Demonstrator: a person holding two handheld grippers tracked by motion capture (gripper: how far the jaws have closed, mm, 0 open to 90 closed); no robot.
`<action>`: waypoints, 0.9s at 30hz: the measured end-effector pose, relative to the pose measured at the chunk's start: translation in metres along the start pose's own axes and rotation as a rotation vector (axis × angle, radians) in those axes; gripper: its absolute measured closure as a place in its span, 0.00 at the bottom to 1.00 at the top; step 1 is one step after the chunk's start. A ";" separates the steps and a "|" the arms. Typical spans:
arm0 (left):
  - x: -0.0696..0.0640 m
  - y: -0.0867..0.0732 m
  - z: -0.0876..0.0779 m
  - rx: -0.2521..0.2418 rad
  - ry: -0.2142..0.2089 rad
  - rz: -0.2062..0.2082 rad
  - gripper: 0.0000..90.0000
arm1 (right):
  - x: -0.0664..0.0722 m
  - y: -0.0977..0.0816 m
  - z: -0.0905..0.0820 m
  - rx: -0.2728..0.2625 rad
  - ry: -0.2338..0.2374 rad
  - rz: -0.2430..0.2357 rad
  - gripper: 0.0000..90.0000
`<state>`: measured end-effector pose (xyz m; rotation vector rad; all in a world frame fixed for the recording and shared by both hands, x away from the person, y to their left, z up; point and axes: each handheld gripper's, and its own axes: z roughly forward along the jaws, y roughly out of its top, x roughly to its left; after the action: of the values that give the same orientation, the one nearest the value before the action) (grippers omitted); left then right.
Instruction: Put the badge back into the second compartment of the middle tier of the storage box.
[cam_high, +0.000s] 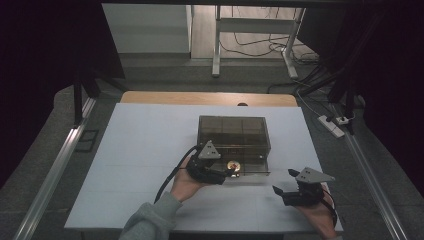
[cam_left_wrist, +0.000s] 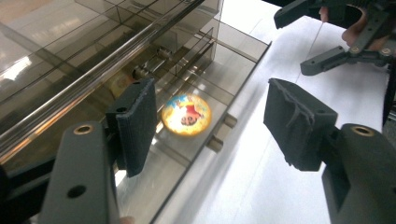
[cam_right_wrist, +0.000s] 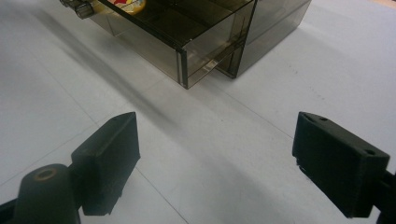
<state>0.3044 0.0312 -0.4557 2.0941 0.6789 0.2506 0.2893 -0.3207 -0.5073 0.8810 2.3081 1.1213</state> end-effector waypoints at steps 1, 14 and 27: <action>0.000 -0.001 -0.003 0.001 0.000 0.002 0.38 | 0.000 0.000 0.000 -0.002 0.000 0.001 0.16; 0.010 -0.029 -0.037 0.015 0.044 -0.020 0.34 | 0.001 0.000 0.000 -0.009 0.002 0.005 0.16; 0.025 -0.073 -0.074 0.028 0.141 -0.053 0.33 | 0.001 0.000 -0.001 -0.014 0.008 0.006 0.16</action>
<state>0.2672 0.1301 -0.4742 2.0963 0.8248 0.3641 0.2875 -0.3205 -0.5071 0.8799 2.3027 1.1445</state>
